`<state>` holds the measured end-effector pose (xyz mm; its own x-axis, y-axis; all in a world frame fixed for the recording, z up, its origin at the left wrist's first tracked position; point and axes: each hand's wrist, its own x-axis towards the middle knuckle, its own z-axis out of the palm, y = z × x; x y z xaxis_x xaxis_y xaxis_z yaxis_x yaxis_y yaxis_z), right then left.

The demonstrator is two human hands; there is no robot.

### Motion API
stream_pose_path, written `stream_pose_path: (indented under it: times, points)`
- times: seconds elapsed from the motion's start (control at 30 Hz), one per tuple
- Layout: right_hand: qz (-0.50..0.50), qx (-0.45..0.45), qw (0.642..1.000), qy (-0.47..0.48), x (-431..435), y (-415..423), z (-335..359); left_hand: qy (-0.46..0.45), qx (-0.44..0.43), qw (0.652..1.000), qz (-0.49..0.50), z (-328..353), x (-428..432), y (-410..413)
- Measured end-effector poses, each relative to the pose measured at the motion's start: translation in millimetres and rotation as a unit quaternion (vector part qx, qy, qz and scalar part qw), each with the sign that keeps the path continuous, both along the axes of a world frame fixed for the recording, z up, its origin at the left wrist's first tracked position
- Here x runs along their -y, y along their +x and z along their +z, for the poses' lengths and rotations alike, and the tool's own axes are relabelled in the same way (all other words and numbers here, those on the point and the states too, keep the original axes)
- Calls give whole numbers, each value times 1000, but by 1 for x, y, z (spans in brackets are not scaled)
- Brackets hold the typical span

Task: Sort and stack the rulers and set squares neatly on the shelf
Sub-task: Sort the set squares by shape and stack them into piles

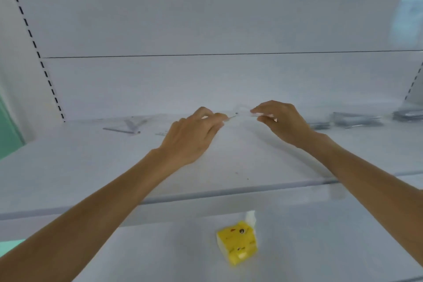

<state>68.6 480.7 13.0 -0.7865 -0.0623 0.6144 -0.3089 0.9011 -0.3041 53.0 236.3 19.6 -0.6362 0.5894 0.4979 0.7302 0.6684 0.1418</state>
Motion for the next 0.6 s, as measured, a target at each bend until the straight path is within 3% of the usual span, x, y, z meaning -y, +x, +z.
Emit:
stream_pose_path:
  times: [0.27,0.43,0.6]
  points:
    - [-82,10,996,-25,-150,30,10,29,144,984,-97,0,-143,-4]
    - [-110,32,992,-46,-230,42,6,99,139,981,-91,2,-202,6]
    - [-116,50,991,-54,-277,42,8,68,119,990,-33,4,-233,14]
